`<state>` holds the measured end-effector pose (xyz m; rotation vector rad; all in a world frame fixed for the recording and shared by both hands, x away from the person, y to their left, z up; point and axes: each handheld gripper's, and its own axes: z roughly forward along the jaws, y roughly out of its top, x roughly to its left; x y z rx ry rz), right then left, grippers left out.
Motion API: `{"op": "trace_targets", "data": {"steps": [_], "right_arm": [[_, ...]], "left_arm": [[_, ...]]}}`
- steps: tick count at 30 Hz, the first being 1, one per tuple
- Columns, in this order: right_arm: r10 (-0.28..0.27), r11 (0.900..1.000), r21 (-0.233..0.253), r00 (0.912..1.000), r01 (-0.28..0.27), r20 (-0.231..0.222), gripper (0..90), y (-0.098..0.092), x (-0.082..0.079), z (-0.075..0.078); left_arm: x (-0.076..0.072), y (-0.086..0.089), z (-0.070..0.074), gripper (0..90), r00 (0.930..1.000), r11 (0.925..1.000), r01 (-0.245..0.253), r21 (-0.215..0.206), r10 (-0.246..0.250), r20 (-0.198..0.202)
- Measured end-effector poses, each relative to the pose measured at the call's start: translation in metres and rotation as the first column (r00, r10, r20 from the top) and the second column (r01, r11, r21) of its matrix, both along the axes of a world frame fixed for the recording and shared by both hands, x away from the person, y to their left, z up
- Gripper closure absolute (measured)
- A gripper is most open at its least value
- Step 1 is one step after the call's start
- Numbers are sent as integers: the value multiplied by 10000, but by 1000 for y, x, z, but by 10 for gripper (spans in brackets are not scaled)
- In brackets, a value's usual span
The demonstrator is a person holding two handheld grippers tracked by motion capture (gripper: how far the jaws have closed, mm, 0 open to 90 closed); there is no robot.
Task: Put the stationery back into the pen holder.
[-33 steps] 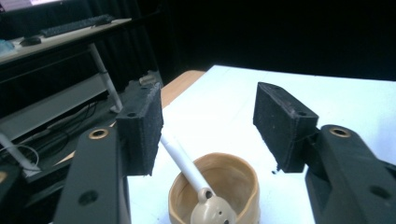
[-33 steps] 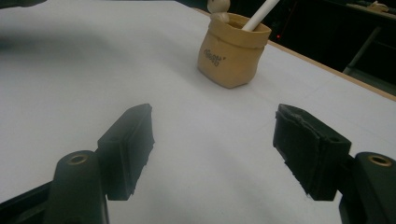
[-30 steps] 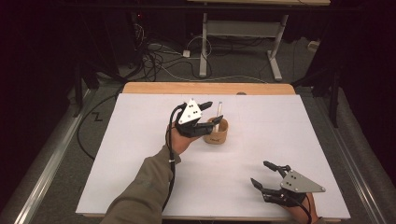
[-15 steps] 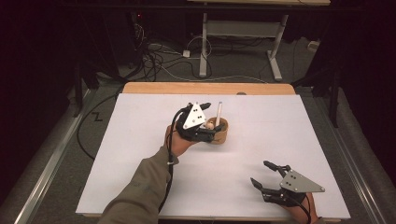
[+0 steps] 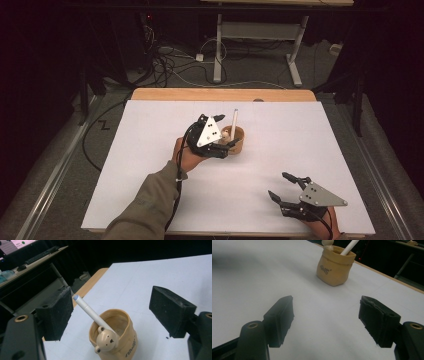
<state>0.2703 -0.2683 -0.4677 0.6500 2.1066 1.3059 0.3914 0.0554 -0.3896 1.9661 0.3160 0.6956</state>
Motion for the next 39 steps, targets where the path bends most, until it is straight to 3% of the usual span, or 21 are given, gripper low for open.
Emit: {"op": "trace_targets", "data": {"steps": [20,39], "right_arm": [[-29,10000,-50,10000,30,32,285,1,0,0],[-94,9999,-39,9998,94,168,280,1,-1,1]], "left_arm": [[-26,15,-6,184,9981,9986,-72,516,40,614],[-45,32,-25,183,9991,9970,-24,775,-8,413]]}}
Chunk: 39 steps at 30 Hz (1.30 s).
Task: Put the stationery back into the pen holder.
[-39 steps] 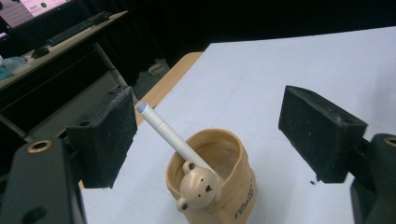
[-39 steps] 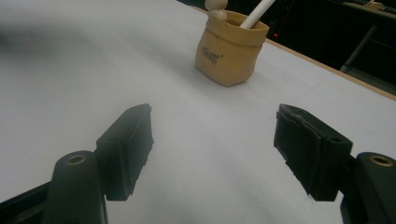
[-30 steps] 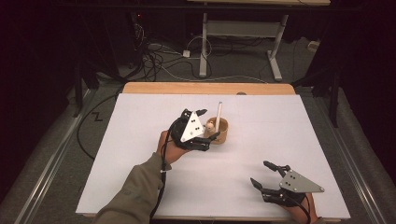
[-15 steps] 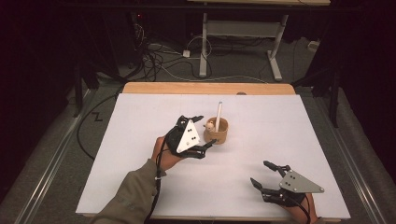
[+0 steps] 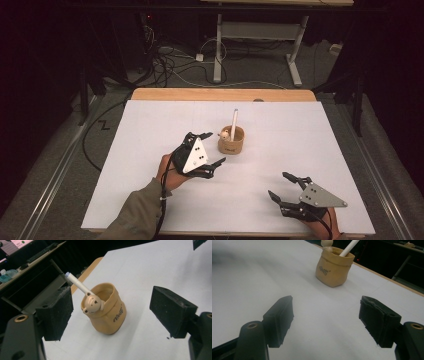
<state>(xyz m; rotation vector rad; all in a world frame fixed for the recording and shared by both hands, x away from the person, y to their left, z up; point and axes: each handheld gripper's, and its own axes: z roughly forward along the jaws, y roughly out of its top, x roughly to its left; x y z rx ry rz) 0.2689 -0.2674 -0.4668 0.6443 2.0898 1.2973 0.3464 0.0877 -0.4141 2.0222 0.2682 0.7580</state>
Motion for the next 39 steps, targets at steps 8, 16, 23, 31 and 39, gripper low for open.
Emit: {"op": "trace_targets", "data": {"steps": [8,16,23,31,39], "right_arm": [[-4,10000,6,10000,4,36,280,0,0,1],[-51,10000,51,10000,51,68,280,0,-1,1],[-34,10000,24,9999,34,125,280,0,-1,2],[-70,10000,33,9999,70,144,280,0,-2,2],[-68,10000,15,9998,68,175,280,0,-2,2]], "left_arm": [[-11,9,-4,183,9999,9996,-83,269,80,136],[-23,17,-11,183,9994,9986,-194,489,180,284],[-34,24,-18,183,9986,9972,-348,667,320,418],[-41,33,-29,183,9983,9951,-441,885,405,422],[-47,44,-39,183,9978,9932,-643,970,623,231]]}}
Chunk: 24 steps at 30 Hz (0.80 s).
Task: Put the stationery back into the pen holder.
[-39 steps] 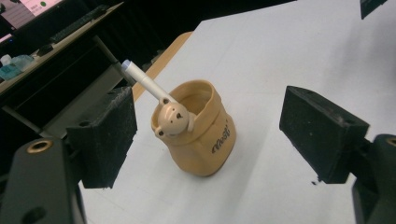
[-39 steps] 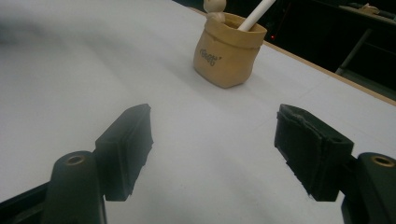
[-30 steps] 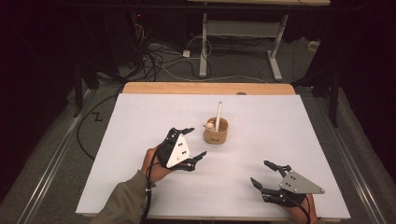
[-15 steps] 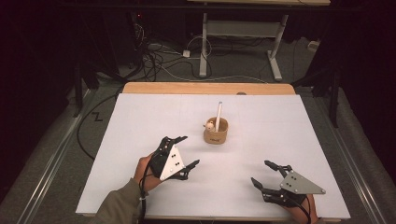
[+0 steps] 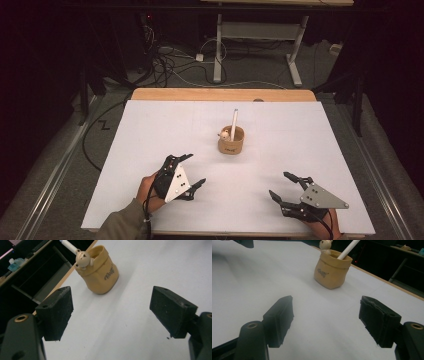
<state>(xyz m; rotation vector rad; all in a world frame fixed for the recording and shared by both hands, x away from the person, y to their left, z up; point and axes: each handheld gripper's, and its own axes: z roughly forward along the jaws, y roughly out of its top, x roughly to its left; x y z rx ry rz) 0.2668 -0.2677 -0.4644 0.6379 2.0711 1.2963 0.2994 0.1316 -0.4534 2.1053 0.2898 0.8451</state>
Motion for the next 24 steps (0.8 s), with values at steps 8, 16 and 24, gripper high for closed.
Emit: {"op": "trace_targets", "data": {"steps": [8,16,24], "right_arm": [[-10,10000,-18,10000,10,3,280,0,0,0],[-49,10000,-7,10000,49,5,280,0,0,1],[-147,9999,-48,9999,147,63,272,0,0,1]], "left_arm": [[-6,15,-9,183,9990,9995,-309,-42,307,-331],[-10,31,-16,183,9957,9981,-618,33,619,-687],[-14,50,-22,183,9897,9951,-986,-52,975,-1050]]}}
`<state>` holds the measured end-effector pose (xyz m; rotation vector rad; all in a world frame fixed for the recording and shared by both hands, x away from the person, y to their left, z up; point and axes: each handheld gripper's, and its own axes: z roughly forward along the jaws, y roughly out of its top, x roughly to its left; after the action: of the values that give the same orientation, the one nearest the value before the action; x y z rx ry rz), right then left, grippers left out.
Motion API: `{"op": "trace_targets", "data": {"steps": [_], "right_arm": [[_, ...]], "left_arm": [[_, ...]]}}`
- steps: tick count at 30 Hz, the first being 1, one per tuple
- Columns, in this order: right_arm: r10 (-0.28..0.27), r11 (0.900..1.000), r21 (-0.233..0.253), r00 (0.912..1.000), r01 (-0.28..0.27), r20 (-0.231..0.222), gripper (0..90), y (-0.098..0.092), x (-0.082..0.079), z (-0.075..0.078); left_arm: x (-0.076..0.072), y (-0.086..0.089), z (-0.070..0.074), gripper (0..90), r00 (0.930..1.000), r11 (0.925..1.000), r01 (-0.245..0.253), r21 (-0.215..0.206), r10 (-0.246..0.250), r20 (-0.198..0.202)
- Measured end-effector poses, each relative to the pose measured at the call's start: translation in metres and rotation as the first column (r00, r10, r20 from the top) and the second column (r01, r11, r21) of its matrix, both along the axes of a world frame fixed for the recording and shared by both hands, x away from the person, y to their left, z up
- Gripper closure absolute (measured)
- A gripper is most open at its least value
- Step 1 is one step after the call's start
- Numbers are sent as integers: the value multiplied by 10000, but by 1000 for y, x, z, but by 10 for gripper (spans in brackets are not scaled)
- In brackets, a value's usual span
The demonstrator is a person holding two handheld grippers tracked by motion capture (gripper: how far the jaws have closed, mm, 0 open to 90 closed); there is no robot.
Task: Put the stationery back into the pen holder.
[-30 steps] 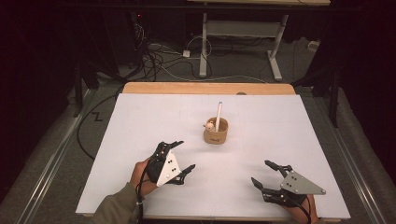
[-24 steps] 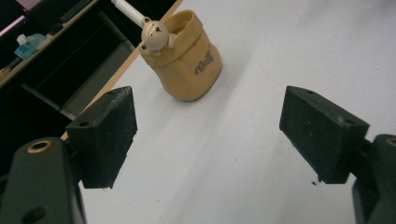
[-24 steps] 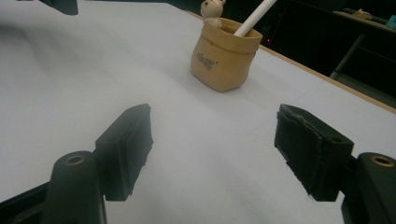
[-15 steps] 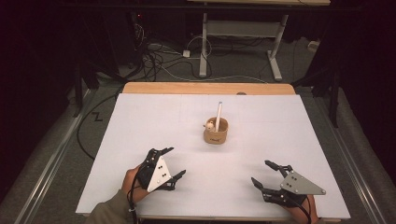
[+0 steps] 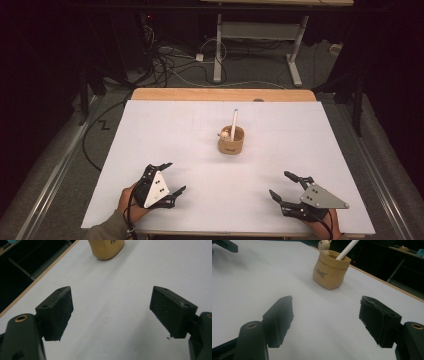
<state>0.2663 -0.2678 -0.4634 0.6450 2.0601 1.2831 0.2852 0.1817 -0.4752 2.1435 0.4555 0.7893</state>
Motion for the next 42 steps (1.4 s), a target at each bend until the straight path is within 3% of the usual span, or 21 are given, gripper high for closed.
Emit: {"op": "trace_targets", "data": {"steps": [13,20,42], "right_arm": [[-147,9999,60,9999,147,11,259,-1,1,0],[-225,9997,89,9997,225,9,254,-3,1,0],[-176,9998,-48,9998,177,64,253,1,-1,1]], "left_arm": [[-8,28,-12,183,9949,9991,-411,-39,405,-926],[-14,44,-15,183,9901,9974,-710,-79,695,-1219],[-15,43,-14,183,9918,9986,-512,-128,493,-1182]]}}
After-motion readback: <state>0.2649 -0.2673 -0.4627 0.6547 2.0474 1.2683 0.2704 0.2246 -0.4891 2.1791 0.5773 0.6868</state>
